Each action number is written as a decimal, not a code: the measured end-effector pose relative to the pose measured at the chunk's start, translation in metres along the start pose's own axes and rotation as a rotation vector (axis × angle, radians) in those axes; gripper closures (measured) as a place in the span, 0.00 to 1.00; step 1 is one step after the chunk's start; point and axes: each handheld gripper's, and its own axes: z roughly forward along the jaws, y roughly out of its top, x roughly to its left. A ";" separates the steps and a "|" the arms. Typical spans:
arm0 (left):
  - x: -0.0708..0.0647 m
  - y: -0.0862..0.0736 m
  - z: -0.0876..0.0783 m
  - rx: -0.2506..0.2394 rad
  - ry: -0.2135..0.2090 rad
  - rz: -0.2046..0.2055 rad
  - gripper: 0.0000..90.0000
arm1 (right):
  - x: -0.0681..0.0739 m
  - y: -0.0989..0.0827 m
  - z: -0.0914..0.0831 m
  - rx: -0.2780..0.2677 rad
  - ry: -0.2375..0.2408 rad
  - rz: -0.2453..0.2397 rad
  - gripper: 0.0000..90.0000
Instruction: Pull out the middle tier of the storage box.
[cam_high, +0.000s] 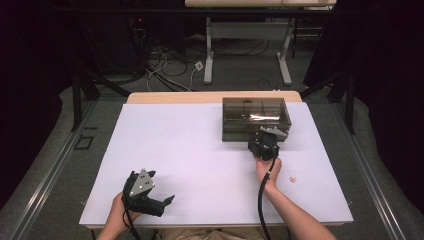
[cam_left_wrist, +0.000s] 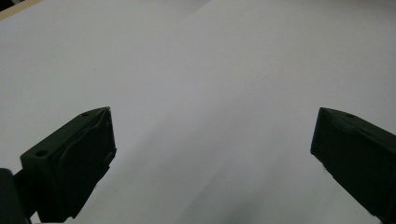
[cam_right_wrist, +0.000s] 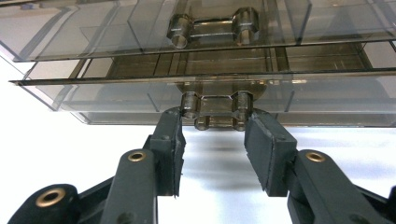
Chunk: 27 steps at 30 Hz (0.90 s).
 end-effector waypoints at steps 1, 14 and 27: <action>0.000 0.000 0.000 -0.003 0.001 -0.001 0.00 | 0.000 0.000 -0.001 0.004 0.005 0.007 0.64; 0.000 0.000 0.000 0.005 -0.003 0.003 0.00 | -0.013 0.000 -0.007 0.057 0.101 -0.071 0.49; 0.000 0.000 0.001 0.005 -0.006 0.003 0.00 | -0.028 0.000 -0.015 0.166 0.241 -0.204 0.37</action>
